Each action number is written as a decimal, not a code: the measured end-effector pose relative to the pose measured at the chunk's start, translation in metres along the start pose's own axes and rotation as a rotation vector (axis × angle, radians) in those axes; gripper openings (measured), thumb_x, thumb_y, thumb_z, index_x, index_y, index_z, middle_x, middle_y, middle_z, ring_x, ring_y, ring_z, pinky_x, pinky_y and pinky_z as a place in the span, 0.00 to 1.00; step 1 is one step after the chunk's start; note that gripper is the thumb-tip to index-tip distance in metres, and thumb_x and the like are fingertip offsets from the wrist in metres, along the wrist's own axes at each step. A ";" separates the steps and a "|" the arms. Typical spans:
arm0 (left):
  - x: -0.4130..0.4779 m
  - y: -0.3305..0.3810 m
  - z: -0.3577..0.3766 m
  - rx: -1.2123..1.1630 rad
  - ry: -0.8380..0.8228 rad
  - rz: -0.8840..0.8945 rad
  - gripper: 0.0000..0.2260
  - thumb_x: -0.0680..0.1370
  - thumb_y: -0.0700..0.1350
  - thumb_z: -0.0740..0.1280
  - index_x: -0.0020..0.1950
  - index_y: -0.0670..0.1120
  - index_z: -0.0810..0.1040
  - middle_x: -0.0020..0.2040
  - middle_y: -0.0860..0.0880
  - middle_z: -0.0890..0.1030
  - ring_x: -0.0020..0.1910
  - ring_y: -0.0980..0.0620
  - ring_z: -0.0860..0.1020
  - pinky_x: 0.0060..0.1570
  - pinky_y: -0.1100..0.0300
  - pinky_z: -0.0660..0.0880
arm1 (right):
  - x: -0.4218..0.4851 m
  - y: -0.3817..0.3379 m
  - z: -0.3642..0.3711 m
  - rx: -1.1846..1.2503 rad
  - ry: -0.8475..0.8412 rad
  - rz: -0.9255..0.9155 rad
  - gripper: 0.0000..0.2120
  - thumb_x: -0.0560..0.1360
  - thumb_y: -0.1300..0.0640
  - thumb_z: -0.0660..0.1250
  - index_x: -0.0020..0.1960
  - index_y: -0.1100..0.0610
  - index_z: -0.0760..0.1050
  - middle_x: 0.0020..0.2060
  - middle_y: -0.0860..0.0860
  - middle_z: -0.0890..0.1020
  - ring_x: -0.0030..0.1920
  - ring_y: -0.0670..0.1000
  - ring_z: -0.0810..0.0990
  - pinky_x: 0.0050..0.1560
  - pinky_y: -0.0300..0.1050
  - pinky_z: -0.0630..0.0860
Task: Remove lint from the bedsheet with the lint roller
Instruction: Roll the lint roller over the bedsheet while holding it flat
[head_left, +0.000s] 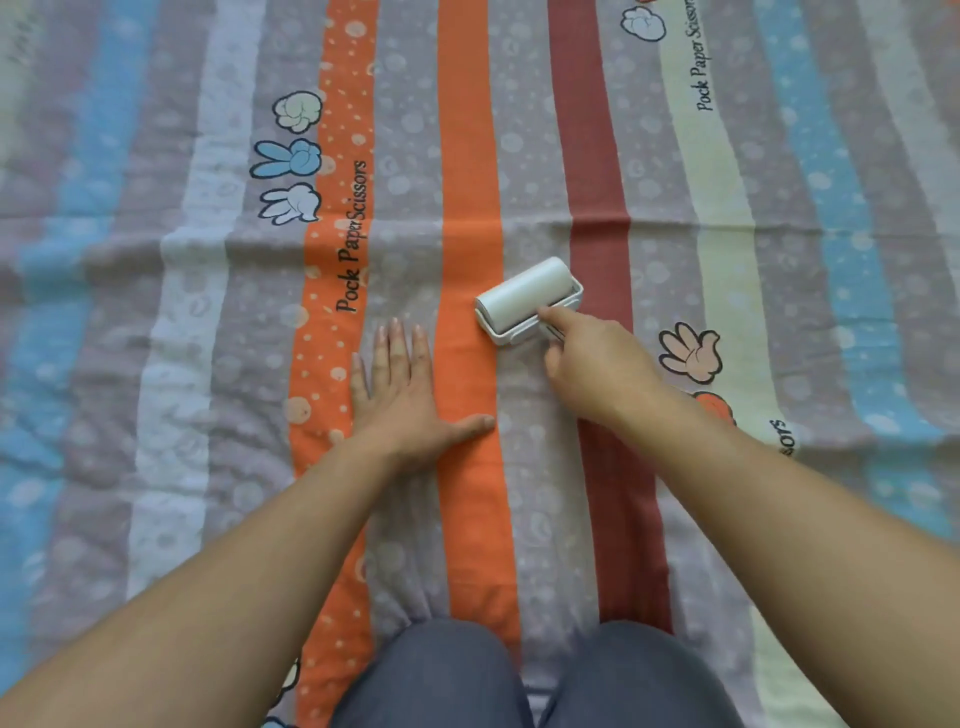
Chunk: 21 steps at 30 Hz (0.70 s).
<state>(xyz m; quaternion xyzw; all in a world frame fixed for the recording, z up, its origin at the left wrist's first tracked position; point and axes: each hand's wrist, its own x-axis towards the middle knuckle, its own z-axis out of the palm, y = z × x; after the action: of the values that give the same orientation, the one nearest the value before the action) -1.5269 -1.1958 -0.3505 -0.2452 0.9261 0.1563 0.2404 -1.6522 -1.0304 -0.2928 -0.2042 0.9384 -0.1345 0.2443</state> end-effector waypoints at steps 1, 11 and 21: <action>-0.002 0.002 0.000 0.002 -0.003 -0.008 0.60 0.68 0.79 0.60 0.80 0.48 0.28 0.79 0.46 0.26 0.76 0.48 0.24 0.75 0.42 0.29 | -0.013 0.010 -0.001 -0.013 -0.013 -0.004 0.24 0.75 0.55 0.57 0.70 0.43 0.67 0.61 0.55 0.79 0.59 0.62 0.77 0.55 0.55 0.76; -0.028 0.020 0.008 0.009 -0.038 -0.066 0.61 0.66 0.80 0.62 0.78 0.51 0.25 0.78 0.45 0.25 0.76 0.47 0.24 0.75 0.41 0.29 | -0.109 0.076 -0.010 -0.147 -0.069 -0.007 0.21 0.76 0.53 0.57 0.68 0.40 0.67 0.55 0.52 0.81 0.53 0.58 0.79 0.48 0.53 0.78; -0.039 -0.003 0.017 -0.019 0.011 0.011 0.50 0.72 0.76 0.58 0.82 0.55 0.34 0.81 0.51 0.30 0.78 0.51 0.28 0.76 0.42 0.30 | -0.157 0.102 -0.050 -0.260 -0.247 0.115 0.23 0.76 0.51 0.59 0.68 0.33 0.68 0.61 0.43 0.79 0.48 0.47 0.79 0.41 0.42 0.72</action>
<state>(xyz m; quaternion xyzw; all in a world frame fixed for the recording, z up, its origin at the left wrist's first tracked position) -1.4888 -1.1766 -0.3446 -0.2432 0.9272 0.1653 0.2321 -1.5850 -0.8625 -0.2232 -0.1949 0.9209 0.0280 0.3363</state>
